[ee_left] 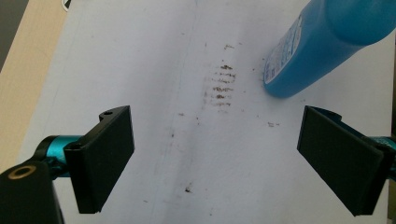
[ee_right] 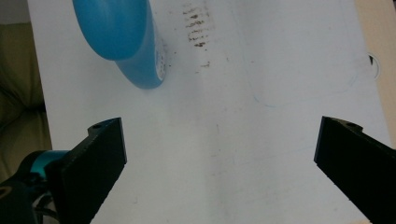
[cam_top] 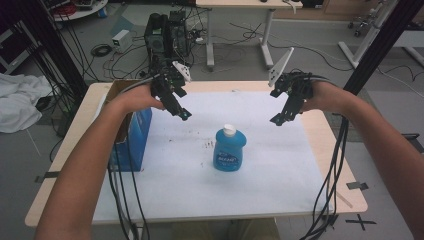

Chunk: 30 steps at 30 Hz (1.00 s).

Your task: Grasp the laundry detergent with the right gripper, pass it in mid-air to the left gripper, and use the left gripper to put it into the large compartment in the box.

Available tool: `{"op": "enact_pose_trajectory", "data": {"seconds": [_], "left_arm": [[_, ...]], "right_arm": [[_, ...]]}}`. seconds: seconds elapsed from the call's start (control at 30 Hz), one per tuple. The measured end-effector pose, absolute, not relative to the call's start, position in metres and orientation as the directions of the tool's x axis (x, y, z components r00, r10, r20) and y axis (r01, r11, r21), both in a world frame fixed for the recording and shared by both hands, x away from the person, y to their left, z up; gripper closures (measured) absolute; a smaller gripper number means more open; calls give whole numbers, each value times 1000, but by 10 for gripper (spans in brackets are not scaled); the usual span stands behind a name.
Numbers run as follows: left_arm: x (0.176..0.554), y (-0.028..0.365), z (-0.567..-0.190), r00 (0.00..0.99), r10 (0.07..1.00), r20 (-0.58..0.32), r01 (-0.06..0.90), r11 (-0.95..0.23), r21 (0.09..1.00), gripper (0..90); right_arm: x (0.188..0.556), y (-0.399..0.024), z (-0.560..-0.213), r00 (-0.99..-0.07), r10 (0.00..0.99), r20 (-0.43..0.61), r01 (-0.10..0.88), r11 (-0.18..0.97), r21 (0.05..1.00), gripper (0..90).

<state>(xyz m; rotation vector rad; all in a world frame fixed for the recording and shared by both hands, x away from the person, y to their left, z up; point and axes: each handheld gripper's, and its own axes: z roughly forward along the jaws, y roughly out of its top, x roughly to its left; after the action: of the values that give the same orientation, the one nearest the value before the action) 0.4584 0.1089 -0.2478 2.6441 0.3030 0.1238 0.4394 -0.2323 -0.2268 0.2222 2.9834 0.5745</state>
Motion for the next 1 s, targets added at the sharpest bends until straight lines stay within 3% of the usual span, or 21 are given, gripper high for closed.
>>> {"op": "enact_pose_trajectory", "data": {"seconds": [1.0], "left_arm": [[459,106,-252,980,193,41,156,-884,440,111]], "right_arm": [[398,-234,-298,-990,127,57,135,794,592,13]]}}
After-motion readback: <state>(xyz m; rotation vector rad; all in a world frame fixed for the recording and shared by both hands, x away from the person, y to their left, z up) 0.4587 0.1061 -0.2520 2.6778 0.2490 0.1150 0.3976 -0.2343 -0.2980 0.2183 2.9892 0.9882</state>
